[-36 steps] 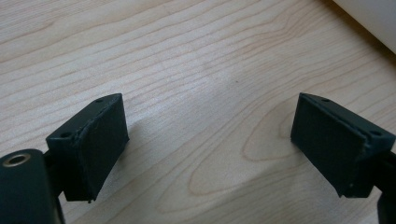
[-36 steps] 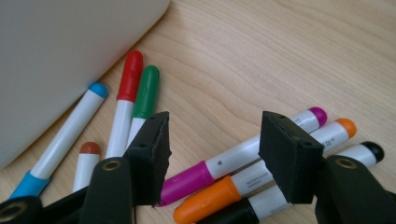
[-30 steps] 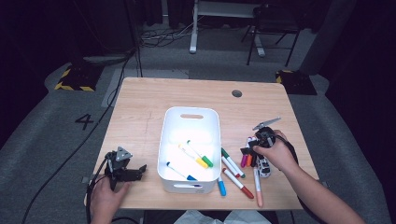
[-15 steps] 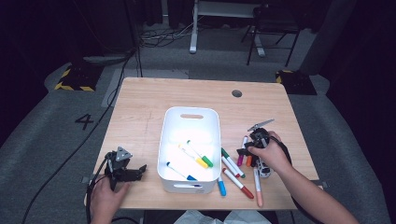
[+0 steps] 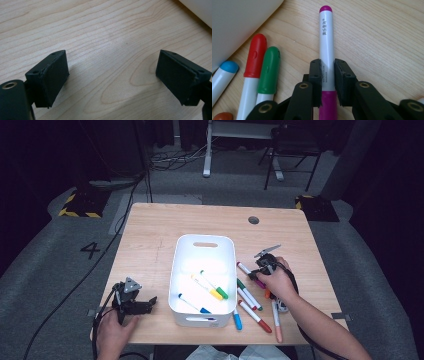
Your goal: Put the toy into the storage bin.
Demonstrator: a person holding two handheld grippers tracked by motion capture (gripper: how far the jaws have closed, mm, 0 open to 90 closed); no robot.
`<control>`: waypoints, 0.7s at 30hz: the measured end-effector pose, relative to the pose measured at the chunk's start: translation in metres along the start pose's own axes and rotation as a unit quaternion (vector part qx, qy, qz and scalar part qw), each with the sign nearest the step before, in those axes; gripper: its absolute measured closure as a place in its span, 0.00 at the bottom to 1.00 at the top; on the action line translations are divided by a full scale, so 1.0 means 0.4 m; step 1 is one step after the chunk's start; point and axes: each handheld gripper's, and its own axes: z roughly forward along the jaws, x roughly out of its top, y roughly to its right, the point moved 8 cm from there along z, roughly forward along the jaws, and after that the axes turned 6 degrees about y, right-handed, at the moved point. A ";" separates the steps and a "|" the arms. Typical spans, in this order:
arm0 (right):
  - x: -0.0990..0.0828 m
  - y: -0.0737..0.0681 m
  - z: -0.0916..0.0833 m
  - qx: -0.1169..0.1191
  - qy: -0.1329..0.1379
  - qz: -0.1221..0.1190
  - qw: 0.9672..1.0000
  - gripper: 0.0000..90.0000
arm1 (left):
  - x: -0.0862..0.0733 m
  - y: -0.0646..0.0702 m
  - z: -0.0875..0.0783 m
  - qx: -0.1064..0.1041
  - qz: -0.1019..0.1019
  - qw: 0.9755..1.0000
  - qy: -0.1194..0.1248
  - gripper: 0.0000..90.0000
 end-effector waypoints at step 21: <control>0.086 -0.059 -0.164 0.045 0.050 -0.039 0.997 0.85 | 0.000 0.000 0.000 0.001 0.000 1.000 0.000 0.13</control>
